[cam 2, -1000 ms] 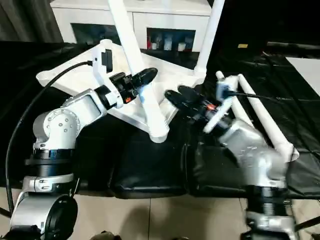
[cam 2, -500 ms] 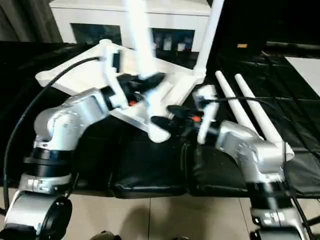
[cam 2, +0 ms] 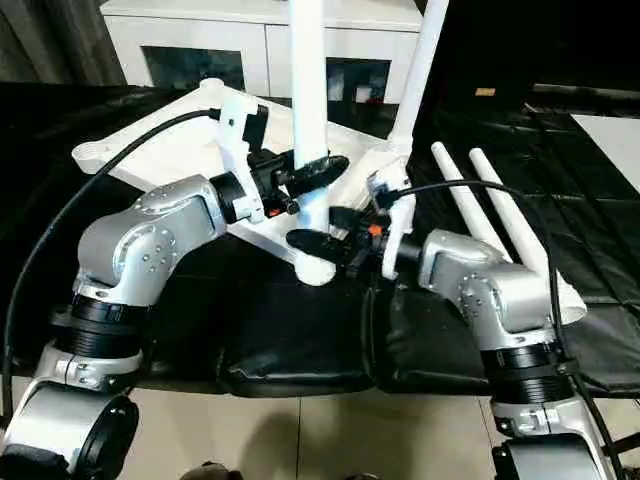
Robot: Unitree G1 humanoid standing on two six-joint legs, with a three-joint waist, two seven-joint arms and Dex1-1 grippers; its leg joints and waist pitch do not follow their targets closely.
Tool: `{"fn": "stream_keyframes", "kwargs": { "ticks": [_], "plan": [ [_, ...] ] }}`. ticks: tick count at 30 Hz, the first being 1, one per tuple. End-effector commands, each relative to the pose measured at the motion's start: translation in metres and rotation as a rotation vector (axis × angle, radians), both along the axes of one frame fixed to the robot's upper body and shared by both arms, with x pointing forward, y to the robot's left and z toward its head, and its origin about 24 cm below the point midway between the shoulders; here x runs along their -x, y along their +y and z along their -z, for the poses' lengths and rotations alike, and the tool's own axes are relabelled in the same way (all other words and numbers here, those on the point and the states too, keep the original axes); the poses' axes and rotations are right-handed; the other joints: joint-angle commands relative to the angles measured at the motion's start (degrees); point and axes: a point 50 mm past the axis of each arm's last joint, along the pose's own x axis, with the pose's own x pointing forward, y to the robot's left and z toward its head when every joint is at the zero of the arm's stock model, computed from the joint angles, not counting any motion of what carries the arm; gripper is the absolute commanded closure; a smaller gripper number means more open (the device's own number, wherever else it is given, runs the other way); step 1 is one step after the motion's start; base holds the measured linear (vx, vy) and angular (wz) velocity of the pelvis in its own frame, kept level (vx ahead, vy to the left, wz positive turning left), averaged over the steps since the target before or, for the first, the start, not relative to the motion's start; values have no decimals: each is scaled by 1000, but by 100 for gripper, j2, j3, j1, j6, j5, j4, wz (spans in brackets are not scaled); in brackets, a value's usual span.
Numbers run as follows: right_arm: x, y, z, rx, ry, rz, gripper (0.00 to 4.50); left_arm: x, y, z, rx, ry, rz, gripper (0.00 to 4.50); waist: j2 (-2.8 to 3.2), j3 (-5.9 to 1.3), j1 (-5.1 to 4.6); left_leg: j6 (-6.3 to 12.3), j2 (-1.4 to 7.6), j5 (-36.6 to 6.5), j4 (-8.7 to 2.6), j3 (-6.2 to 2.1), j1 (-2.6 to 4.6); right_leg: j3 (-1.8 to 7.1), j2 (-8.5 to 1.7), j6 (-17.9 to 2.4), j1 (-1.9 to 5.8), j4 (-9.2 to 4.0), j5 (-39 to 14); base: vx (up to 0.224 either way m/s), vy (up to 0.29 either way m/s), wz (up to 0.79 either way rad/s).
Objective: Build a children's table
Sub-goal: Pick table leg
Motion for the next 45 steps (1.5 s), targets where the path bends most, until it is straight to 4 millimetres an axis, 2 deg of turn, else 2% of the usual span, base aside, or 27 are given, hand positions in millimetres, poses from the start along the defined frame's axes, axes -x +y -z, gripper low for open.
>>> {"fn": "stream_keyframes", "kwargs": {
  "ticks": [1,17,21,27,28,31,33,42,45],
  "plan": [
    [-2,-1,-1,17,11,1,86,2,-3,-3,-18,-35,24,259,-83,-463,15,341,256,-529,-348,-112,98,222,-289,-1275,341,-303,-952,0,0,0],
    [-1,-1,5,22,31,-6,241,10,-11,-3,-18,-48,86,259,-90,-448,12,217,252,-756,-355,-115,100,224,-295,-1167,335,-340,-1309,0,0,0],
    [1,-1,7,30,36,-15,255,10,-11,-3,-14,-48,89,259,-84,-450,9,200,252,-772,-354,-116,100,224,-296,-1149,334,-344,-1347,0,0,0],
    [2,0,9,48,23,-22,259,12,-14,-4,-7,-50,105,259,-88,-451,7,208,253,-748,-354,-118,94,222,-291,-1153,335,-337,-1298,0,0,0],
    [2,1,8,44,19,-19,190,12,-14,-4,-7,-51,108,259,-90,-455,10,213,252,-738,-349,-116,98,225,-294,-1157,334,-335,-1280,0,0,0],
    [1,0,7,43,19,-14,187,13,-15,-3,-12,-58,117,259,-93,-455,7,233,253,-709,-350,-118,95,223,-291,-1173,336,-330,-1243,0,0,0],
    [-1,0,9,65,18,-1,155,14,-15,-3,-15,-61,124,259,-91,-455,9,249,257,-685,-347,-117,94,226,-295,-1209,336,-321,-1191,0,0,0],
    [-2,0,8,70,17,-5,151,15,-13,-2,-30,-71,142,259,-92,-449,5,238,255,-726,-349,-114,100,226,-291,-1198,332,-326,-1243,0,0,0],
    [-2,0,8,69,16,-7,185,16,-13,-2,-35,-74,149,259,-94,-452,7,226,255,-732,-350,-116,99,226,-292,-1177,336,-325,-1274,0,0,0]
  ]
}}
